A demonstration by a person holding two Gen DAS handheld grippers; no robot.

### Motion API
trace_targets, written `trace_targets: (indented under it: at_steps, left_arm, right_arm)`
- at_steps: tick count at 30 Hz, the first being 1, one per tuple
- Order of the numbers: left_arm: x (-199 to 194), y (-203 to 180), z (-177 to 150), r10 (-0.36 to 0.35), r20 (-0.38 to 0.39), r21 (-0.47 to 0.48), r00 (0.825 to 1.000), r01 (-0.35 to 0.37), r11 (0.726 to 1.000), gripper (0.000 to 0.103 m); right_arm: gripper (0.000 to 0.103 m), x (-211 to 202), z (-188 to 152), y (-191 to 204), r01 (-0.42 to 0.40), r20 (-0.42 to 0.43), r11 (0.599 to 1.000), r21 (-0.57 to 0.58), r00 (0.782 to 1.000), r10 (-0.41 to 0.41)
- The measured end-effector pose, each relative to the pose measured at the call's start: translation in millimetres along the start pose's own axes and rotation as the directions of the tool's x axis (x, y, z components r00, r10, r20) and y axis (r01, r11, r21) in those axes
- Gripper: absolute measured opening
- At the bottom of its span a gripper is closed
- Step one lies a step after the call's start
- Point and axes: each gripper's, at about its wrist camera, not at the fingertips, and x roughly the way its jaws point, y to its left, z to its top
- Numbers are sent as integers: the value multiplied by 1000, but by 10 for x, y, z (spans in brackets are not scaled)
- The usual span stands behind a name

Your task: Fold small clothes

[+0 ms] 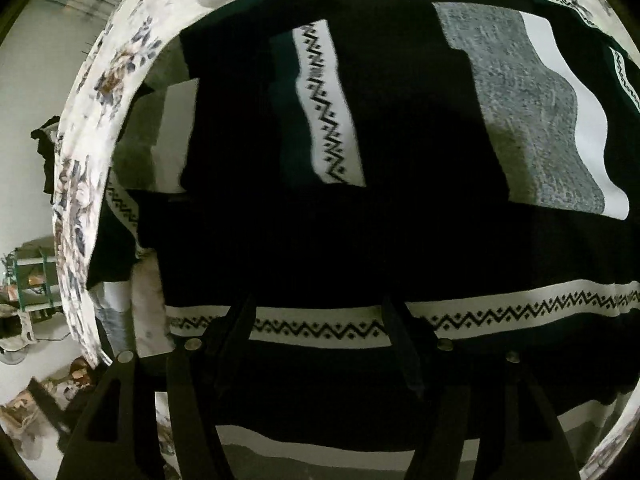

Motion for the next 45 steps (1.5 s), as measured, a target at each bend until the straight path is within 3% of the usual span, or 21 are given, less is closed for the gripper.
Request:
trace_targets:
  at_steps: [3,8,12,16,17,19,21,25,28,30,31,33,35,36,37,38,39,45]
  left_arm:
    - [-138,205,366,-64,64,-104,996,70,992,5]
    - [128,395,762,-72,100,-176,992,89,980,5]
    - [507,469,876,-104,52,-229,993,113,967,7]
    - [601,686,823,-205,-4,-354,979,190,916,12]
    - [523,733,781,-204,2,-366,979,191,911,19]
    - [346,816,662,-193,22,-377,981,187,907,34]
    - [195,892,500,-199,34,-405,979,196,893,64]
    - [121,886,78,-293,14,-507,956,260,822,64]
    - [363,710,-159,-411,-27,-576,911,322,752,64]
    - [569,599,-242,-441,-49,-606,896,324,726,64]
    - [669,544,-243,-434,-51,-611,899,316,726,64]
    - [769,485,-183,-372,-38,-613,928,272,742,64]
    - [766,455,-128,-335,4,-623,942,264,736,64]
    - [714,416,-71,-293,32,-606,956,252,755,58]
    - [673,386,-30,-261,43,-584,964,236,777,47]
    - [629,351,27,-215,41,-550,976,201,811,17]
    - [581,327,106,-180,46,-508,983,178,843,6]
    - [359,208,417,-151,122,-383,981,187,905,4]
  right_arm:
    - [67,10,-20,79,-8,3,1000,-12,1000,8]
    - [67,118,-10,242,-4,8,1000,-10,1000,4]
    - [67,180,23,304,0,14,1000,15,1000,-1]
    - [67,157,38,297,-4,16,999,34,1000,4]
    - [69,136,35,283,0,22,999,37,1000,-1]
    - [82,84,25,235,34,37,998,46,999,-35]
    - [82,27,20,185,54,60,997,56,997,-57]
    - [82,-37,22,103,67,77,995,80,994,-73]
    - [83,-51,40,86,72,85,994,87,993,-79]
    - [83,-66,31,65,72,89,993,89,993,-79]
    - [83,-83,24,52,70,93,993,91,993,-78]
    - [83,-101,-2,32,71,94,993,98,992,-80]
    - [83,-118,-46,-18,74,90,992,106,992,-84]
    - [83,-121,-67,-42,75,87,991,109,993,-85]
    - [83,-125,-89,-72,79,84,990,113,993,-89]
    - [83,-131,-113,-113,80,83,990,119,993,-90]
    - [83,-130,-133,-139,80,81,989,122,993,-91]
    - [83,-191,-244,-414,73,85,980,182,992,-90]
